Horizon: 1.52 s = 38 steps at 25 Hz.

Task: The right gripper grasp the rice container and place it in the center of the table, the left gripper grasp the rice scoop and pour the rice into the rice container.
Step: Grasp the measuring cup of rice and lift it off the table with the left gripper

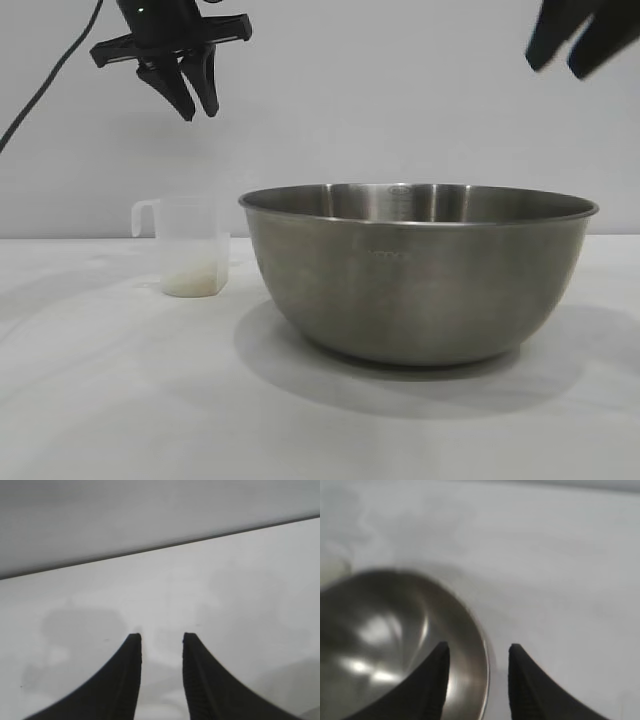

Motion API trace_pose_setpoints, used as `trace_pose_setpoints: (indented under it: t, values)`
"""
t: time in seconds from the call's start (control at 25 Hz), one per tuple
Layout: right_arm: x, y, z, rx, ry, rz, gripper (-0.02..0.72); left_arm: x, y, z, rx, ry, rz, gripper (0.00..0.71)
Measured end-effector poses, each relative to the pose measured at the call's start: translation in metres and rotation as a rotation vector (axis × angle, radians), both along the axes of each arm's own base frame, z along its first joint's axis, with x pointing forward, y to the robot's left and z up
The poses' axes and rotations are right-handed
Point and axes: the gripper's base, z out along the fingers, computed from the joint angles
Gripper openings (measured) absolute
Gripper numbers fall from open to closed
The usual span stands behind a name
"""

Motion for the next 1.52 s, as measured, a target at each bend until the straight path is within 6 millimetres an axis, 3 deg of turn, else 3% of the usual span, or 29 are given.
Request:
trace_pose_setpoints:
  t: [0.16, 0.32, 0.56, 0.68, 0.8, 1.08, 1.36, 1.52]
  values:
    - [-0.042, -0.013, 0.015, -0.036, 0.082, 0.018, 0.232, -0.001, 0.011, 0.011, -0.005, -0.022, 0.021, 0.162]
    - [-0.081, -0.036, 0.025, -0.079, 0.156, -0.131, 0.232, -0.002, 0.014, 0.018, -0.005, -0.035, 0.026, 0.162]
    - [-0.137, -0.061, 0.042, -0.042, 0.069, -0.235, 0.232, -0.002, 0.015, 0.018, 0.01, -0.039, 0.025, 0.162]
    - [-0.165, -0.069, 0.041, 0.003, 0.019, -0.24, 0.232, -0.002, 0.016, 0.017, 0.01, -0.037, 0.026, 0.162]
    - [-0.185, -0.074, 0.025, 0.03, 0.001, -0.24, 0.232, -0.002, 0.016, 0.017, 0.009, -0.034, 0.026, 0.162]
    - [-0.209, -0.081, 0.019, 0.085, -0.099, -0.234, 0.232, -0.016, 0.018, 0.026, 0.03, -0.058, -0.017, 0.162]
    - [-0.211, -0.081, 0.018, 0.075, -0.092, -0.225, 0.232, -0.045, 0.026, 0.035, 0.039, -0.115, -0.018, 0.162]
    - [-0.216, -0.082, 0.02, 0.097, -0.182, -0.193, 0.232, -0.065, 0.031, 0.04, 0.033, -0.177, -0.009, 0.162]
